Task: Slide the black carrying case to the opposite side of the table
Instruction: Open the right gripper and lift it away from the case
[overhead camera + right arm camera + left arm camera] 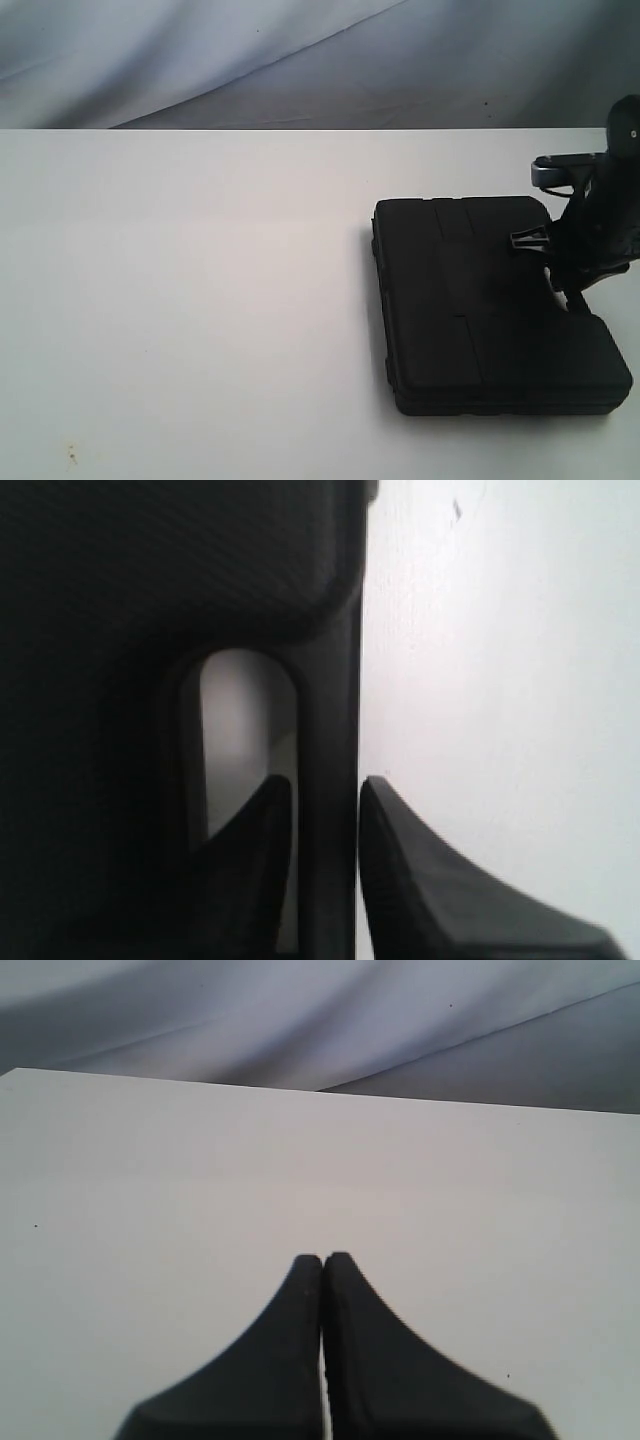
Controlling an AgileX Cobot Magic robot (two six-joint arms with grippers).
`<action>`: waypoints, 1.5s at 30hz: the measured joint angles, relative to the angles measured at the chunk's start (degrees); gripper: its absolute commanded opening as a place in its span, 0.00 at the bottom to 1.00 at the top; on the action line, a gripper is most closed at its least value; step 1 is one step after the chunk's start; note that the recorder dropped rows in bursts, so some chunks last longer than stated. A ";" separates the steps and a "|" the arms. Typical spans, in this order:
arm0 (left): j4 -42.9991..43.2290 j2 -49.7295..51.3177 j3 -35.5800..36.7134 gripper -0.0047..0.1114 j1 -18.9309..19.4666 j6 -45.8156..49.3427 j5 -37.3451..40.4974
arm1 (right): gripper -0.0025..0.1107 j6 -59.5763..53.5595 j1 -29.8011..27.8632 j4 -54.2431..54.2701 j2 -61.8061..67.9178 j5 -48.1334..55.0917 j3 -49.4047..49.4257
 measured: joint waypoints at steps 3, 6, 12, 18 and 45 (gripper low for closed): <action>0.00 0.00 0.00 0.04 0.00 0.00 0.00 | 0.30 0.00 0.00 0.00 -0.80 -0.53 -0.11; 0.00 0.00 0.00 0.04 0.00 0.00 0.00 | 0.30 0.00 0.00 0.00 -0.92 -0.63 -0.11; 0.00 0.00 0.00 0.04 0.00 0.00 0.00 | 0.30 0.00 0.00 0.00 -3.52 -1.99 -0.11; 0.00 0.00 0.00 0.04 0.00 0.00 0.00 | 0.19 0.12 0.00 -1.96 -12.88 -8.22 -0.11; 0.00 0.00 0.00 0.04 0.00 0.00 0.00 | 0.02 -17.20 0.00 -0.70 -73.86 -54.17 35.96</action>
